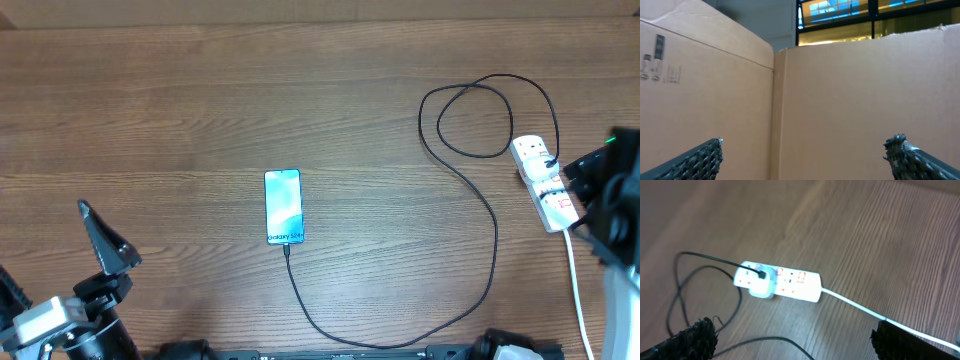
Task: Plug charger to phone and switch on socket
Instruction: 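Position the right gripper over the switch beside the plugged white charger, then lower the right gripper fingertips onto the orange socket switch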
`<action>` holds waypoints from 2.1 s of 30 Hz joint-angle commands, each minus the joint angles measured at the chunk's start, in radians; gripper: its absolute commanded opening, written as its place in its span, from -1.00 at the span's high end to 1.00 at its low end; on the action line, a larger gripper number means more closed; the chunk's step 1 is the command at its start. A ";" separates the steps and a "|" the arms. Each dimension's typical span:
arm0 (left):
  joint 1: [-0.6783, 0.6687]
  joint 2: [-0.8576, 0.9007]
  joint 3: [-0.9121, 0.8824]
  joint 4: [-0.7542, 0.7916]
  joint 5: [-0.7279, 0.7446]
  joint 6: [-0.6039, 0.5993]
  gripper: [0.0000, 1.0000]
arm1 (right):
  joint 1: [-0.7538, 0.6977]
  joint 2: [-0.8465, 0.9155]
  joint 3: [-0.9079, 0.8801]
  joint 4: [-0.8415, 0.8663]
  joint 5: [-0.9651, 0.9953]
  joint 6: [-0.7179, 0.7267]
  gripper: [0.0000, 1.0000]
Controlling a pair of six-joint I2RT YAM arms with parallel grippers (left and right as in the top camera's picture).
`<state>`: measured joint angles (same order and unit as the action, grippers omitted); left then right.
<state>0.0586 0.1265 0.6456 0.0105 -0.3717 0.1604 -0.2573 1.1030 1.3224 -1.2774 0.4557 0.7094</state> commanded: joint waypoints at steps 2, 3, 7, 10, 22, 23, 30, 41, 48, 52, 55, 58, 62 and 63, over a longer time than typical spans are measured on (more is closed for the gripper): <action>-0.006 -0.047 -0.021 -0.014 -0.032 -0.004 -0.99 | -0.164 0.111 0.020 0.043 -0.263 -0.213 -1.00; -0.006 -0.055 -0.026 -0.016 -0.031 -0.004 -0.99 | -0.190 0.142 0.020 0.051 -0.283 -0.222 -1.00; -0.006 -0.068 -0.028 -0.018 -0.032 -0.003 -0.98 | -0.245 0.251 0.020 0.058 -0.293 -0.221 -1.00; -0.006 -0.083 -0.028 -0.031 -0.047 -0.003 -0.99 | -0.248 0.324 0.020 0.074 -0.293 -0.222 -1.00; -0.006 -0.122 -0.035 -0.067 -0.110 -0.004 -0.99 | -0.249 0.441 0.020 0.234 -0.307 -0.273 0.15; -0.006 -0.122 -0.035 -0.070 -0.111 -0.003 -0.99 | -0.249 0.446 0.020 0.249 -0.307 -0.273 0.40; -0.004 -0.122 -0.035 -0.083 -0.184 0.000 -0.99 | -0.248 0.469 0.019 0.335 -0.307 -0.273 0.92; -0.005 -0.122 -0.035 -0.449 -0.231 -0.001 -0.99 | -0.248 0.665 0.019 0.388 -0.301 -0.303 0.92; -0.005 -0.122 -0.035 -0.586 -0.230 -0.001 -0.99 | -0.248 0.741 0.019 0.409 -0.358 -0.318 0.92; -0.005 -0.122 -0.035 -0.591 -0.230 -0.001 -0.99 | -0.248 0.756 0.019 0.422 -0.380 -0.318 0.92; -0.005 -0.122 -0.035 -0.591 -0.231 -0.001 -0.99 | -0.248 0.756 0.019 0.431 -0.380 -0.319 0.92; -0.005 -0.122 -0.035 -0.595 -0.231 -0.001 -0.99 | -0.248 0.760 0.016 0.434 -0.380 -0.318 0.92; -0.005 -0.122 -0.035 -0.609 -0.230 -0.001 -0.99 | -0.248 0.762 0.012 0.451 -0.407 -0.326 0.92; -0.005 -0.122 -0.035 -0.610 -0.230 -0.001 -0.99 | -0.248 0.762 0.012 0.454 -0.407 -0.327 0.92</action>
<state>0.0586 0.0174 0.6086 -0.5991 -0.5884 0.1604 -0.5034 1.8565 1.3224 -0.8356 0.0746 0.4080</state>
